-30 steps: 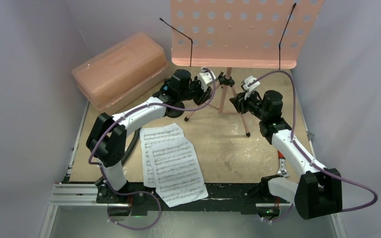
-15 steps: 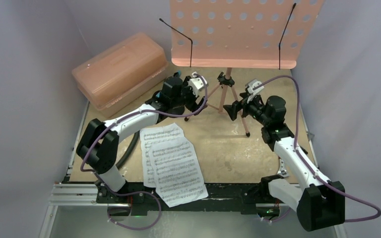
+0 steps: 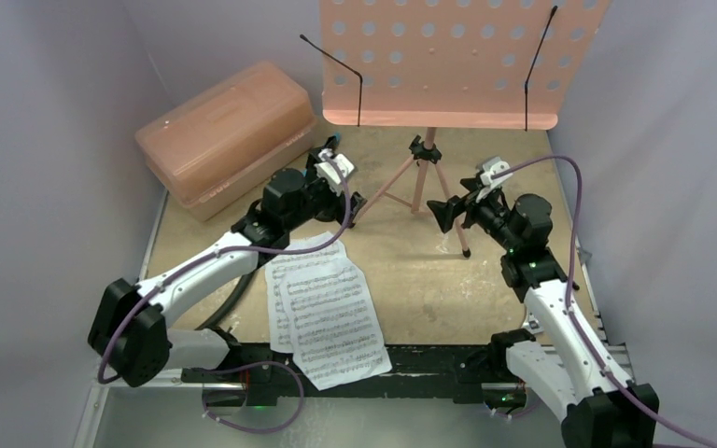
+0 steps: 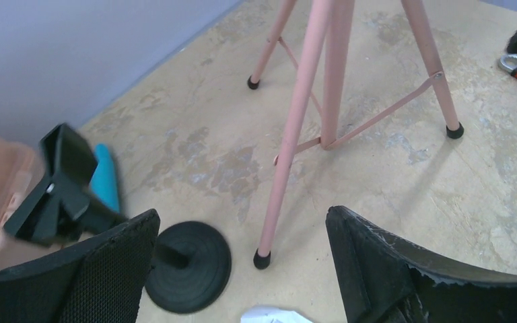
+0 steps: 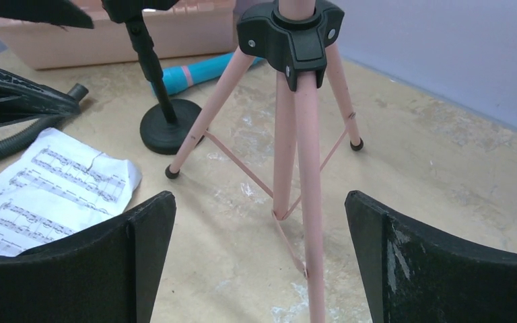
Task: Set up the instrument practice props
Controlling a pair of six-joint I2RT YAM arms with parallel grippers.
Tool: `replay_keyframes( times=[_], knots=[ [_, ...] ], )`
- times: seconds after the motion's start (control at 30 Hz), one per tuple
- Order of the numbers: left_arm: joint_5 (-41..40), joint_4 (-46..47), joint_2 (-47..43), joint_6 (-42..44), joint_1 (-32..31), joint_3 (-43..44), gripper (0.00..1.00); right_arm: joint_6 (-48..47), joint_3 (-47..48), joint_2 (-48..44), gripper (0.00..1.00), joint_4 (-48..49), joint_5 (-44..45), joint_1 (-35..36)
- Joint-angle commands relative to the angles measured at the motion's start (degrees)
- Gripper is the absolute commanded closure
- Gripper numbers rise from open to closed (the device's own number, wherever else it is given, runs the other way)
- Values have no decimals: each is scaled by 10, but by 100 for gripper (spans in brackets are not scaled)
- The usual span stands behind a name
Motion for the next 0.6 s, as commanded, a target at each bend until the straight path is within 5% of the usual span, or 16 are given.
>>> replay_keyframes(
  times=[0.0, 0.27, 0.47, 0.57],
  knots=[
    [-85, 8, -74, -59, 3, -50, 7, 37, -6, -42, 2, -34, 25, 2],
    [-225, -91, -194, -212, 3, -125, 1, 123, 21, -71, 2, -93, 83, 2],
    [-239, -215, -221, -352, 3, -137, 1, 241, 51, -55, 2, -156, 147, 2],
    [-222, -263, -221, -404, 3, -147, 1, 248, 81, -34, 2, -214, 110, 2]
  ],
)
